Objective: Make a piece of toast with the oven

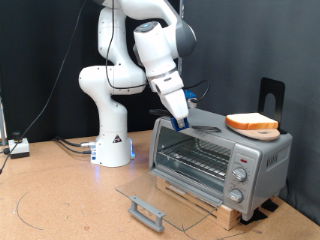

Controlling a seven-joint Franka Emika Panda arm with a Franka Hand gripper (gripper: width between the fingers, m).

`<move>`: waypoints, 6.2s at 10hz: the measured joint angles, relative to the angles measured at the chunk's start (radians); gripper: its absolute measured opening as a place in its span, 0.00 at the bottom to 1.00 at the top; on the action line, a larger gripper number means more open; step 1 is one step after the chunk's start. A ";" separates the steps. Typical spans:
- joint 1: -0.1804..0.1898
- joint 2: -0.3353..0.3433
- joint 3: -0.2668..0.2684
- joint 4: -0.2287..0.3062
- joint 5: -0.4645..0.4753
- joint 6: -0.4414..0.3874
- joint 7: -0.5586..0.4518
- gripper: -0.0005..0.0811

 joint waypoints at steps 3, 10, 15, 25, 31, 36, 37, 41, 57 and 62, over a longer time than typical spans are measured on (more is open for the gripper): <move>0.019 -0.004 0.002 0.013 0.047 -0.003 -0.001 0.51; 0.036 0.004 0.069 0.046 0.069 0.028 0.046 0.51; 0.046 0.042 0.160 0.082 0.120 0.071 0.110 0.51; 0.048 0.068 0.151 0.104 0.293 0.116 0.097 0.51; 0.017 0.032 0.074 0.092 0.252 0.010 0.058 0.51; -0.049 0.020 -0.125 0.079 0.139 -0.184 -0.178 0.51; -0.068 0.020 -0.153 0.080 0.096 -0.203 -0.219 0.51; -0.142 0.023 -0.268 0.092 -0.023 -0.314 -0.323 0.51; -0.276 0.167 -0.462 0.020 -0.227 -0.192 -0.649 0.51; -0.225 0.304 -0.413 0.001 -0.134 -0.008 -0.681 0.51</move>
